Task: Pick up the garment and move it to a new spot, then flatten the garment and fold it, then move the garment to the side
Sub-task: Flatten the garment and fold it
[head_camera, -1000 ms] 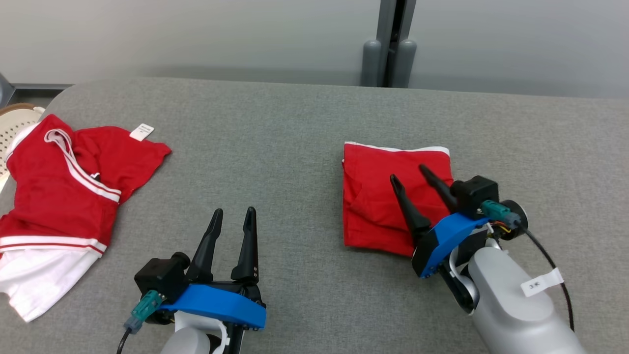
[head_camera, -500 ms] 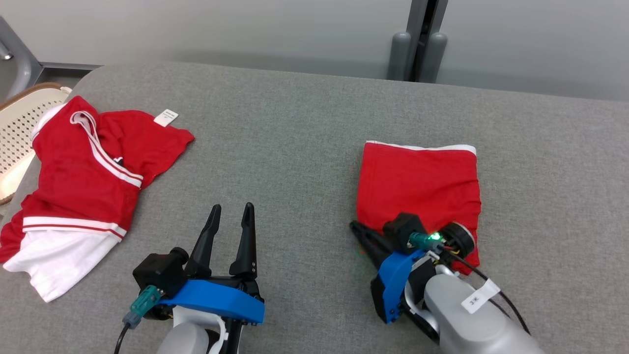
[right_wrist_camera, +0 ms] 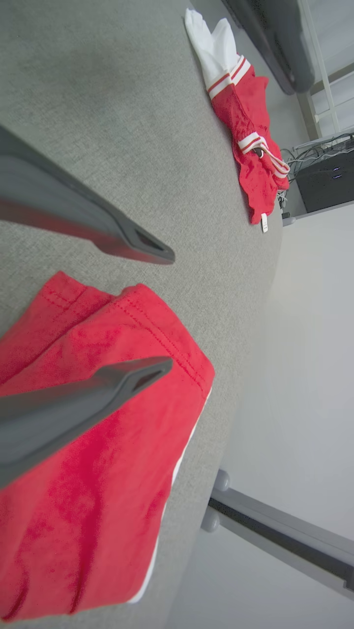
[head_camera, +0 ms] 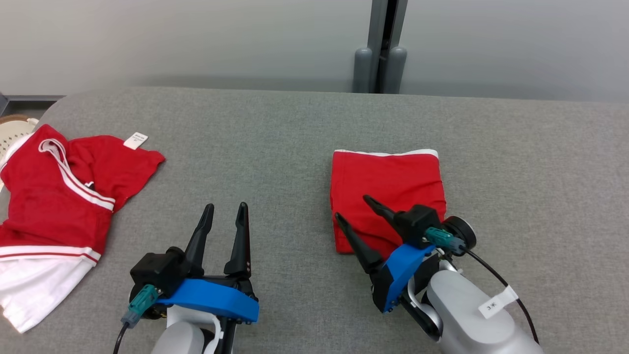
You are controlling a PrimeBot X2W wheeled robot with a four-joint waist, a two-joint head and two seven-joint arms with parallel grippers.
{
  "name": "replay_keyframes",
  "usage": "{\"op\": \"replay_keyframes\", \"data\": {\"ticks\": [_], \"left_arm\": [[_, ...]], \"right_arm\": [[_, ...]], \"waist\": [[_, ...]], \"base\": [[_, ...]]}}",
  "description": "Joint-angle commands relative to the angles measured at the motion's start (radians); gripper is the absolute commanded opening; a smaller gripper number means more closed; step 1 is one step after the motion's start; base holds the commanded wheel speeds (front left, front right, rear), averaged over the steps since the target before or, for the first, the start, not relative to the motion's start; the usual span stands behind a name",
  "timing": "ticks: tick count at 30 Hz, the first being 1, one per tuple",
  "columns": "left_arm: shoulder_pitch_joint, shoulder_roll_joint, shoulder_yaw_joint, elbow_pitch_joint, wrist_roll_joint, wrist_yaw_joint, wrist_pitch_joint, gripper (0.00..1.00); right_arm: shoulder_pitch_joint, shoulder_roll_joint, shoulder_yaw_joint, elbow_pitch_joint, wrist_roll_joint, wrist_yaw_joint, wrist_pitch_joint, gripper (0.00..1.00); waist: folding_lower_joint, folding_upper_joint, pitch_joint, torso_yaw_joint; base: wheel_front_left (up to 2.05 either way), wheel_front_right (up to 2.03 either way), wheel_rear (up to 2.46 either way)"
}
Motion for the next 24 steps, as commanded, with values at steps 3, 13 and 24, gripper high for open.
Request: {"op": "replay_keyframes", "data": {"ticks": [3, 13, 24], "left_arm": [[-0.004, 0.004, 0.023, 0.016, 0.028, -0.003, -0.005, 1.00], [0.058, 0.003, 0.057, 0.075, 0.106, 0.003, -0.005, 1.00], [0.139, 0.000, 0.110, 0.042, 0.149, 0.019, -0.005, 1.00]], "right_arm": [[0.077, -0.003, -0.103, -0.070, -0.037, 0.000, -0.003, 1.00], [0.344, -0.002, -0.467, -0.290, -0.132, 0.000, -0.003, 1.00], [0.486, -0.002, -0.587, -0.393, -0.146, 0.000, -0.003, 1.00]], "waist": [[0.0000, 0.0000, -0.029, -0.026], [0.0000, 0.0000, -0.092, -0.050], [0.0000, 0.0000, -0.090, -0.063]], "base": [[0.00, 0.00, 0.00], [0.00, 0.00, 0.00], [0.00, 0.00, 0.00]]}}
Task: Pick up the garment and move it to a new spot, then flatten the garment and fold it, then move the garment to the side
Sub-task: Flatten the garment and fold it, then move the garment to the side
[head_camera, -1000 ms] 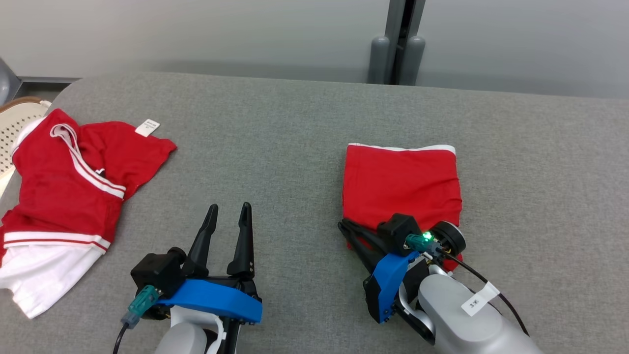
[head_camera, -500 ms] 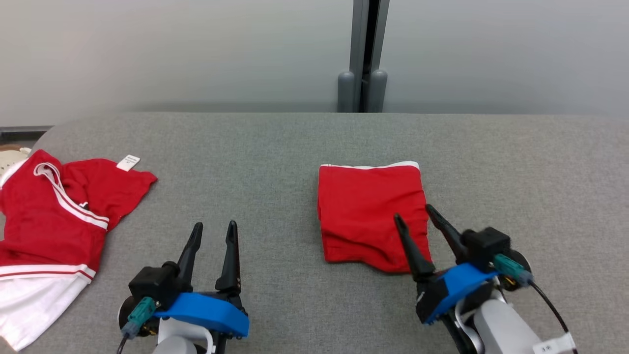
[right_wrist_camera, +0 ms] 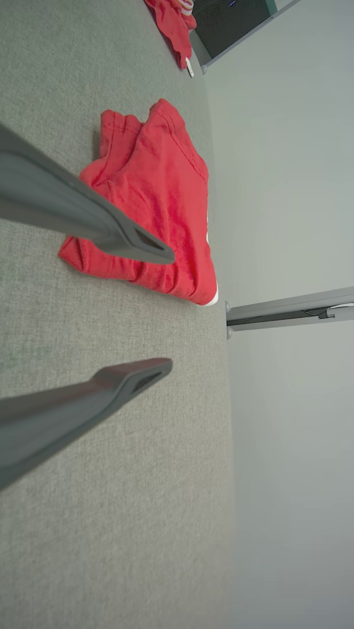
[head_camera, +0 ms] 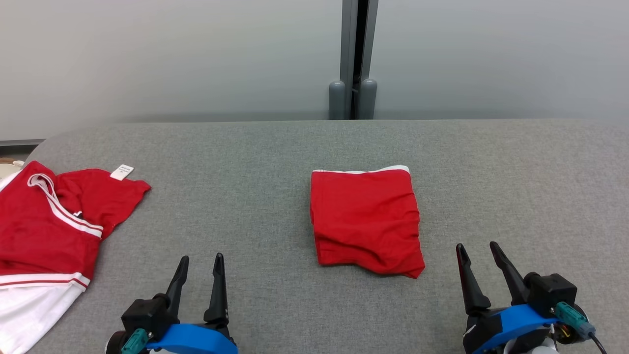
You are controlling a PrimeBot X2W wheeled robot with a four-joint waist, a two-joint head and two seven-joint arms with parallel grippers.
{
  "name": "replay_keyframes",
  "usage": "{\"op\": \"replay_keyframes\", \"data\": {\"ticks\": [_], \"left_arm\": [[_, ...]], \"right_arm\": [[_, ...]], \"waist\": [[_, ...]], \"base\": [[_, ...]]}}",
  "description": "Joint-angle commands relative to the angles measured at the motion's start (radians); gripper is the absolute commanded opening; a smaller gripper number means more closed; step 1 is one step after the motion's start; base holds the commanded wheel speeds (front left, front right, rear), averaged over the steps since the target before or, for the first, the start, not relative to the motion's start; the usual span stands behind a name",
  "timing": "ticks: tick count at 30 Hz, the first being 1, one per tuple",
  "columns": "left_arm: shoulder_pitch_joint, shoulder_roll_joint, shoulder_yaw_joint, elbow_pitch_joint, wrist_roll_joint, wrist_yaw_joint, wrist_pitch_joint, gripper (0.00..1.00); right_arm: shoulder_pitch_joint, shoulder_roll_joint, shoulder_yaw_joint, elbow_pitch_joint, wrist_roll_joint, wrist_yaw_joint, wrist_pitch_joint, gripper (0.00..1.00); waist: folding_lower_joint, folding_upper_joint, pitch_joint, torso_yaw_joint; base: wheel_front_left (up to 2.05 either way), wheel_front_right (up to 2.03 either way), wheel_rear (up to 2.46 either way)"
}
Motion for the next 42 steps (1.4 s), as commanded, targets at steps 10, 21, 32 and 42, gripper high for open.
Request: {"op": "replay_keyframes", "data": {"ticks": [10, 21, 32, 42], "left_arm": [[0.033, -0.002, 0.029, -0.031, 0.011, 0.006, -0.005, 1.00], [0.032, -0.003, 0.025, -0.038, -0.002, 0.011, -0.005, 1.00], [0.009, -0.003, 0.003, -0.045, -0.007, 0.015, -0.005, 1.00], [-0.012, -0.002, -0.022, -0.055, -0.015, 0.017, -0.005, 1.00]], "right_arm": [[0.015, -0.001, -0.002, -0.018, 0.012, 0.000, -0.003, 1.00], [0.013, -0.001, -0.005, -0.011, -0.001, 0.000, -0.003, 1.00], [-0.150, -0.001, -0.048, 0.067, -0.081, 0.000, 0.115, 1.00], [-0.342, -0.104, -0.008, 0.167, 0.033, 0.000, 0.488, 1.00]], "waist": [[0.0001, 0.0000, 0.011, 0.003], [0.0001, 0.0000, 0.009, 0.004], [0.0001, 0.0000, 0.026, 0.022], [0.0001, 0.0000, 0.075, 0.107]], "base": [[0.00, 0.00, 0.00], [0.00, 0.00, 0.00], [0.00, 0.00, 0.00], [0.00, 0.00, 0.00]]}}
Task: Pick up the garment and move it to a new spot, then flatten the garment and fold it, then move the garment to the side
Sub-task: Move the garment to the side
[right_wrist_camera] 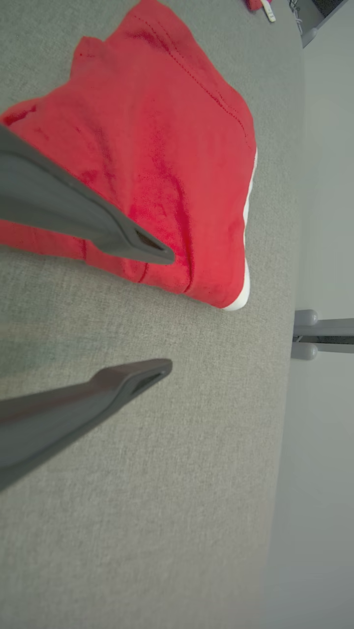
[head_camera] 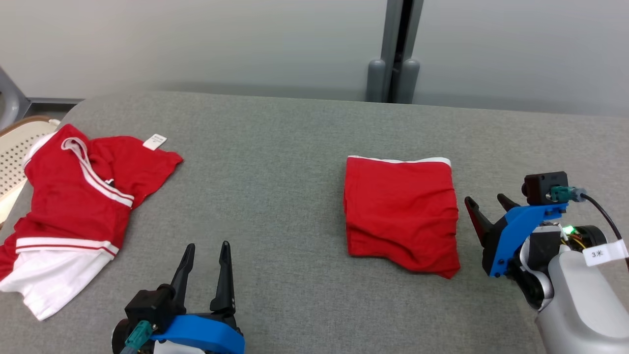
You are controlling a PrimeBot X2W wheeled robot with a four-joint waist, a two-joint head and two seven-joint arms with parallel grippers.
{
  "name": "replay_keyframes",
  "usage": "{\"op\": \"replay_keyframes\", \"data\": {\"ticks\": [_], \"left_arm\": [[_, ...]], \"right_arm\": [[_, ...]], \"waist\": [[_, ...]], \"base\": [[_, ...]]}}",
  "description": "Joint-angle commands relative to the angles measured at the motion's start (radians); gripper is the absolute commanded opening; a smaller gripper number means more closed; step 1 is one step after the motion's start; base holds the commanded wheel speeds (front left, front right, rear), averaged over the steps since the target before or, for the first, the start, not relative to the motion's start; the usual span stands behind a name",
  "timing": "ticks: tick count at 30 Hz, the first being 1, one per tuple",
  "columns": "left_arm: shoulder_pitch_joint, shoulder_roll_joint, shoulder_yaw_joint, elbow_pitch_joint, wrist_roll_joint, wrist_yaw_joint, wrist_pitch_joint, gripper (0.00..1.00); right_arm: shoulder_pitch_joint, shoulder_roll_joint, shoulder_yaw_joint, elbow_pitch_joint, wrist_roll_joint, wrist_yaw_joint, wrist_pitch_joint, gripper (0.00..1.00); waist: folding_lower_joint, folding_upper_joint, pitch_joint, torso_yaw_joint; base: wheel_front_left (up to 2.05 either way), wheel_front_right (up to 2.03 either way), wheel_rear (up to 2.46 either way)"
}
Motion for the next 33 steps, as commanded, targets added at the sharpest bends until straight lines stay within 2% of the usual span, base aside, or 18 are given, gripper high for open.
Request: {"op": "replay_keyframes", "data": {"ticks": [1, 6, 11, 12, 13, 16, 17, 20, 24, 33], "left_arm": [[-0.014, 0.000, -0.004, -0.006, 0.002, 0.001, -0.005, 1.00], [-0.026, 0.000, -0.009, -0.013, -0.005, 0.003, -0.005, 1.00], [-0.030, -0.001, -0.009, -0.018, -0.001, 0.001, -0.005, 1.00], [-0.031, -0.001, -0.009, -0.019, -0.001, 0.002, -0.005, 1.00], [-0.031, -0.001, -0.009, -0.021, 0.000, 0.003, -0.005, 1.00], [-0.034, -0.001, -0.009, -0.024, 0.011, 0.007, -0.005, 1.00], [-0.034, -0.001, -0.009, -0.027, 0.011, 0.007, -0.005, 1.00], [-0.039, -0.001, -0.008, -0.039, 0.023, 0.004, -0.005, 1.00], [-0.051, -0.001, -0.003, -0.057, 0.037, -0.005, -0.005, 1.00], [-0.091, 0.012, -0.014, -0.088, 0.085, -0.023, -0.004, 1.00]], "right_arm": [[-0.027, -0.025, 0.024, 0.016, 0.024, 0.000, 0.042, 1.00], [-0.063, -0.064, 0.067, 0.068, 0.129, 0.000, 0.146, 1.00], [-0.083, -0.088, 0.120, 0.107, 0.196, 0.000, 0.185, 1.00], [-0.087, -0.088, 0.124, 0.112, 0.211, 0.000, 0.185, 0.79], [-0.089, -0.089, 0.130, 0.117, 0.223, 0.000, 0.182, 0.50], [-0.104, -0.100, 0.158, 0.120, 0.251, 0.000, 0.163, 0.18], [-0.108, -0.103, 0.167, 0.117, 0.256, 0.000, 0.152, 0.00], [-0.123, -0.122, 0.196, 0.105, 0.265, 0.000, 0.118, 0.00], [-0.139, -0.154, 0.222, 0.090, 0.271, 0.000, 0.079, 0.00], [-0.148, -0.208, 0.226, 0.062, 0.282, 0.000, -0.003, 0.00]], "waist": [[-0.0001, 0.0000, 0.024, 0.030], [-0.0001, 0.0000, 0.056, 0.074], [-0.0001, 0.0000, 0.078, 0.102], [-0.0001, 0.0000, 0.080, 0.104], [-0.0001, 0.0000, 0.083, 0.106], [-0.0001, 0.0000, 0.092, 0.103], [-0.0001, 0.0000, 0.095, 0.097], [-0.0001, 0.0000, 0.104, 0.070], [-0.0001, 0.0000, 0.122, 0.000], [-0.0001, 0.0000, 0.196, -0.241]], "base": [[0.00, 0.00, 0.00], [0.00, 0.00, 0.00], [0.00, 0.00, 0.00], [0.00, 0.00, 0.00], [0.00, 0.00, 0.00], [0.00, 0.00, 0.00], [0.00, 0.00, 0.00], [0.00, 0.00, 0.00], [0.00, 0.00, 0.00], [0.00, 0.00, 0.00]]}}
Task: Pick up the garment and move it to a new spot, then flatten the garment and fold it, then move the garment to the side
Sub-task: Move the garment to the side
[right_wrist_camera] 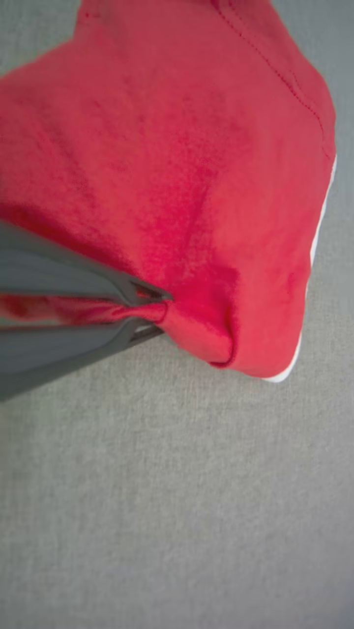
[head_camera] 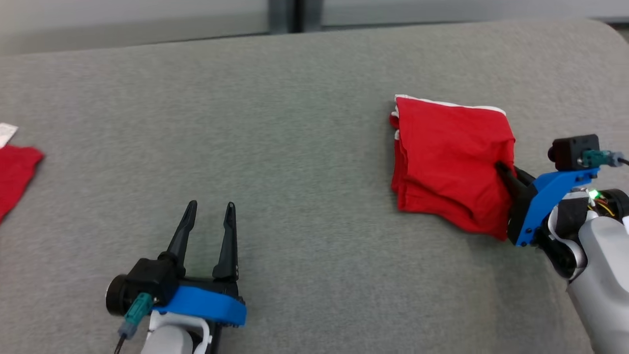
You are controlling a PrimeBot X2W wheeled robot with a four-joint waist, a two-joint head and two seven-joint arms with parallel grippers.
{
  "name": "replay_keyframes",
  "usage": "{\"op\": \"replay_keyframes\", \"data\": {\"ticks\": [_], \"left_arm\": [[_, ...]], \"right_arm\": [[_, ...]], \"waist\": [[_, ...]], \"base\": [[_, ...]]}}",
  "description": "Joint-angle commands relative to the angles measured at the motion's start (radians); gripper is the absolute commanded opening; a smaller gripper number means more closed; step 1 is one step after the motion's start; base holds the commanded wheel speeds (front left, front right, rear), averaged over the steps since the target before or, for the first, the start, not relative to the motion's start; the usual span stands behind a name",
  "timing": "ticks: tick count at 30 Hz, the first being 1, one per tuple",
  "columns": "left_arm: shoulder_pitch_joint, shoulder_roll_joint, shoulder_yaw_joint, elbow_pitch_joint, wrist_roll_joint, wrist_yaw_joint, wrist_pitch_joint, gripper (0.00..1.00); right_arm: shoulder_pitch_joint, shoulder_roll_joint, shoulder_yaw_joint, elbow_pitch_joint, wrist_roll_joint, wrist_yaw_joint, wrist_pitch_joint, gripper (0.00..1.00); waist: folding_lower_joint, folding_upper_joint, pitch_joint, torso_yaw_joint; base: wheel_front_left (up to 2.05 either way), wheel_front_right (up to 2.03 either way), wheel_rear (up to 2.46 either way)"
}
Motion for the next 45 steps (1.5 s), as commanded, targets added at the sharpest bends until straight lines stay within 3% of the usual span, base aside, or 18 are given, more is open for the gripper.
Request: {"op": "replay_keyframes", "data": {"ticks": [1, 8, 15, 18, 26, 29, 30, 32, 33, 34, 45], "left_arm": [[-0.017, 0.009, -0.003, -0.004, 0.009, -0.006, -0.003, 1.00], [-0.067, 0.035, -0.044, -0.009, 0.032, -0.017, 0.008, 1.00], [-0.095, 0.050, -0.068, -0.020, 0.032, -0.022, 0.023, 1.00], [-0.095, 0.057, -0.074, -0.028, 0.031, -0.022, 0.029, 1.00], [-0.073, 0.078, -0.078, -0.053, 0.028, -0.009, 0.042, 1.00], [-0.069, 0.081, -0.079, -0.059, 0.027, -0.006, 0.045, 1.00], [-0.069, 0.083, -0.081, -0.063, 0.026, -0.007, 0.046, 1.00], [-0.064, 0.085, -0.085, -0.069, 0.025, -0.007, 0.047, 1.00], [-0.061, 0.086, -0.087, -0.072, 0.025, -0.006, 0.048, 1.00], [-0.059, 0.086, -0.088, -0.075, 0.025, -0.005, 0.049, 1.00], [-0.058, 0.087, -0.095, -0.079, 0.015, 0.003, 0.054, 1.00]], "right_arm": [[-0.007, -0.007, -0.008, -0.005, 0.001, 0.000, -0.015, 0.00], [0.024, 0.021, -0.057, 0.030, 0.013, 0.000, -0.088, 0.00], [-0.023, 0.025, -0.088, 0.095, -0.003, 0.000, -0.131, 0.00], [-0.070, -0.010, -0.105, 0.131, -0.028, 0.000, -0.131, 0.00], [-0.212, -0.193, -0.182, 0.248, -0.150, 0.000, -0.105, 0.00], [-0.237, -0.221, -0.197, 0.260, -0.183, 0.000, -0.117, 0.00], [-0.247, -0.230, -0.204, 0.265, -0.196, 0.000, -0.122, 0.02], [-0.267, -0.248, -0.218, 0.275, -0.228, 0.000, -0.140, 0.29], [-0.275, -0.253, -0.229, 0.283, -0.243, 0.000, -0.151, 0.49], [-0.281, -0.250, -0.237, 0.293, -0.255, 0.000, -0.154, 1.00], [-0.281, -0.154, -0.234, 0.317, -0.304, 0.000, -0.201, 1.00]], "waist": [[-0.0001, 0.0000, -0.011, -0.046], [-0.0001, 0.0000, 0.044, -0.161], [-0.0001, 0.0000, 0.074, -0.159], [-0.0001, 0.0000, 0.089, -0.130], [-0.0001, 0.0000, 0.123, -0.005], [-0.0001, 0.0000, 0.129, 0.013], [-0.0001, 0.0000, 0.132, 0.019], [-0.0001, 0.0000, 0.137, 0.029], [-0.0001, 0.0000, 0.139, 0.032], [-0.0001, 0.0000, 0.140, 0.033], [-0.0001, 0.0000, 0.115, -0.002]], "base": [[0.00, 0.00, 0.00], [0.00, 0.00, 0.00], [0.00, 0.00, 0.00], [0.00, 0.00, 0.00], [0.00, 0.00, 0.00], [0.00, 0.00, 0.00], [0.00, 0.00, 0.00], [0.00, 0.00, 0.00], [0.00, 0.00, 0.00], [0.00, 0.00, 0.00], [0.00, 0.00, 0.00]]}}
